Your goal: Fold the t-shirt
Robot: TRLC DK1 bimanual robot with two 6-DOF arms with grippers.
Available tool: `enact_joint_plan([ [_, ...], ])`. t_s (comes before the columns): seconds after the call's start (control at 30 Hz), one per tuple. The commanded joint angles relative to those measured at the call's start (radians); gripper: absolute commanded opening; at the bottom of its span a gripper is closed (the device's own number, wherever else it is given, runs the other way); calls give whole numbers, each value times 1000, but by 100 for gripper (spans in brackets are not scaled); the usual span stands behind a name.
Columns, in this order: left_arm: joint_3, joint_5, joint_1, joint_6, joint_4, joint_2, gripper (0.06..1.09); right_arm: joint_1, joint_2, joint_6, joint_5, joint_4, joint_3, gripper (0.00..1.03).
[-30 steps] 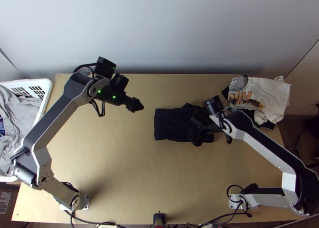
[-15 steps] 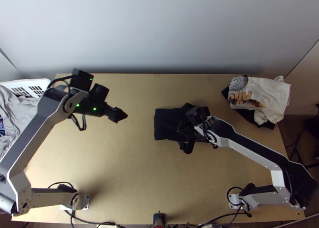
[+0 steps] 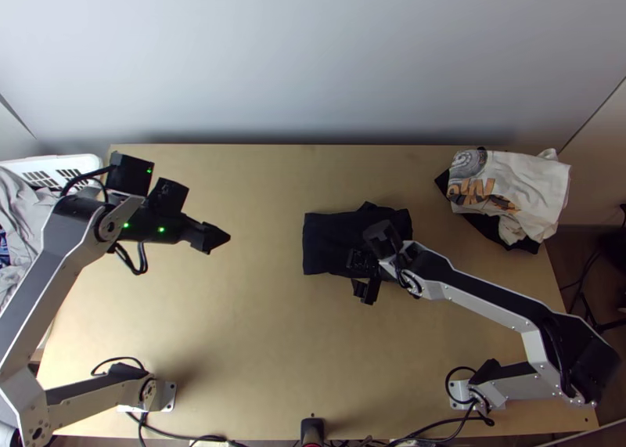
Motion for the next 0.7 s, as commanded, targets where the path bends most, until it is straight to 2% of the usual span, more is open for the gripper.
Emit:
enact_joint_plan([
  [0.0, -19, 0, 9, 2, -2, -11, 103, -9, 24, -37, 39, 95, -46, 99],
  [0.3, -25, 0, 18, 10, -12, -21, 103, -12, 126, -28, 85, 150, -34, 99],
  [0.37, -28, -1, 18, 10, -12, -22, 103, -16, 152, -8, 105, 167, -26, 84],
  [0.4, -28, 0, 18, 10, -12, -24, 103, -17, 161, 9, 110, 167, -22, 70],
  [0.47, -28, 0, 18, 10, -12, -27, 103, -17, 153, 27, 112, 204, -36, 29],
  [0.53, -28, -1, 20, 11, -15, -28, 103, -19, 135, 33, 125, 271, -57, 2],
  [0.67, -28, 0, 27, 23, -22, -31, 103, -19, 98, 65, 130, 273, -55, 3],
])
